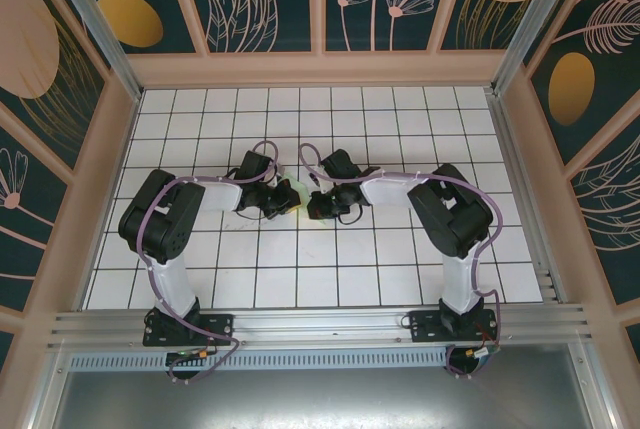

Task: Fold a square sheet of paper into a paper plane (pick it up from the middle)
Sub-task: Fold the wing for the fifth time at the center of the table.

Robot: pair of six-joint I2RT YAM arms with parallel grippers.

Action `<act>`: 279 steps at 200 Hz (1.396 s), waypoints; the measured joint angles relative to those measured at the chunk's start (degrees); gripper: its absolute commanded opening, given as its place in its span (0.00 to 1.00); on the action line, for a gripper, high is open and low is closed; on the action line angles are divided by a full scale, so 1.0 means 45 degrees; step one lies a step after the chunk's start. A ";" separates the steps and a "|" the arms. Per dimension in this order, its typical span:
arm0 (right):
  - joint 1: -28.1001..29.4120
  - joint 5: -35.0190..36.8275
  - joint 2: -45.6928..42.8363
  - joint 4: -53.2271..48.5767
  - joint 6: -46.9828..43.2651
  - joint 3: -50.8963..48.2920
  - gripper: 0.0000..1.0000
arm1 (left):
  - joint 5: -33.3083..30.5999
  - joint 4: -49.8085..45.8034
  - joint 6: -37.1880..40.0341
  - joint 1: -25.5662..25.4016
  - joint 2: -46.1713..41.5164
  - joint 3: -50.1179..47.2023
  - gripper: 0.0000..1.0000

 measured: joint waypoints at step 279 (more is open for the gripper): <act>-0.0107 -0.0204 -0.0821 0.0476 0.1073 -0.0719 0.00 | -0.0092 -0.0219 0.0277 -0.0019 -0.0015 0.0287 0.03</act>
